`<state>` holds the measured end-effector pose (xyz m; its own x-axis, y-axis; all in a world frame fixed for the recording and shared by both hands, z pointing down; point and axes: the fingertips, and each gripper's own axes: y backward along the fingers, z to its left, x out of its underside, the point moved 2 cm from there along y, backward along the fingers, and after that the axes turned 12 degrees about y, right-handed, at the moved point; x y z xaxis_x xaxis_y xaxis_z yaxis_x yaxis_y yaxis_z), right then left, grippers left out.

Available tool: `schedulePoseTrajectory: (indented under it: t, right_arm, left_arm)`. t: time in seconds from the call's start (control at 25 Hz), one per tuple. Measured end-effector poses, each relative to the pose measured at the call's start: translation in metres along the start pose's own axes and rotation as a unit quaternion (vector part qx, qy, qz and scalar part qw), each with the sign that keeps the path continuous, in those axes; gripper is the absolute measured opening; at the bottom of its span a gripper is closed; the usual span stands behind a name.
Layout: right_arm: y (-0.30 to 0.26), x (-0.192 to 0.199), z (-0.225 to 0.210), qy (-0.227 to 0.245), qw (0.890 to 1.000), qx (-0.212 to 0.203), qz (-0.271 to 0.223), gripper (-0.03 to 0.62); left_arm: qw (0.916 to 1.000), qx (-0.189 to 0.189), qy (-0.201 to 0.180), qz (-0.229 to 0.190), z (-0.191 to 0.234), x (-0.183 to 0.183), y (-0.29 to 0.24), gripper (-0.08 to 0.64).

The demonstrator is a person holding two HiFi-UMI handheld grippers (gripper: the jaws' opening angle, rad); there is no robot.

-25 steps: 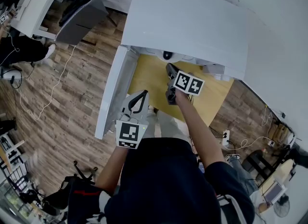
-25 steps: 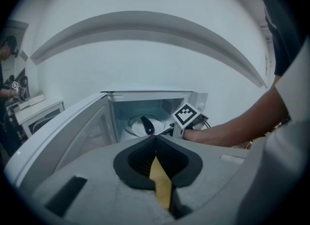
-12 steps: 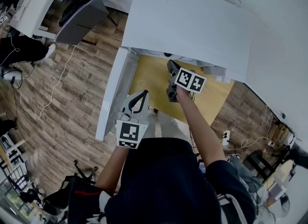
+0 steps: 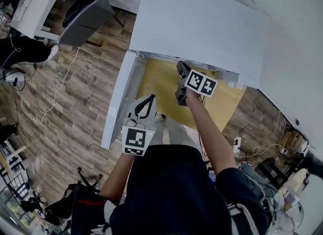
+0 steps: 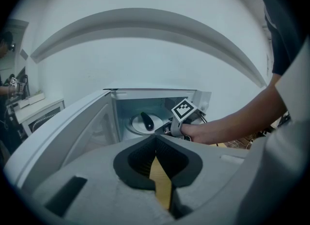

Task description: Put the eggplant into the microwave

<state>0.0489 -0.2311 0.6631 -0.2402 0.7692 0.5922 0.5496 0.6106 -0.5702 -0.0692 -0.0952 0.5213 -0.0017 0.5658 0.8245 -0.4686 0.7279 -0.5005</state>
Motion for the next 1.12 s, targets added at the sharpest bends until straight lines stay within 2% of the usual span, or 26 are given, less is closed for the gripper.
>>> schedulePoseTrajectory:
  t: [0.68, 0.88, 1.12]
  right_arm:
    - [0.015, 0.009, 0.006, 0.010, 1.000, -0.011, 0.003, 0.012]
    - [0.037, 0.009, 0.007, 0.031, 0.999, -0.011, 0.003, 0.012]
    - [0.070, 0.002, 0.029, 0.092, 0.995, -0.025, -0.007, 0.012]
  left_arm:
    - [0.9998, 0.007, -0.010, -0.013, -0.002, -0.011, 0.001, 0.014]
    - [0.9994, 0.011, -0.019, -0.029, -0.007, -0.021, 0.003, 0.014]
    - [0.9980, 0.018, -0.035, -0.049, -0.016, -0.035, 0.013, 0.014]
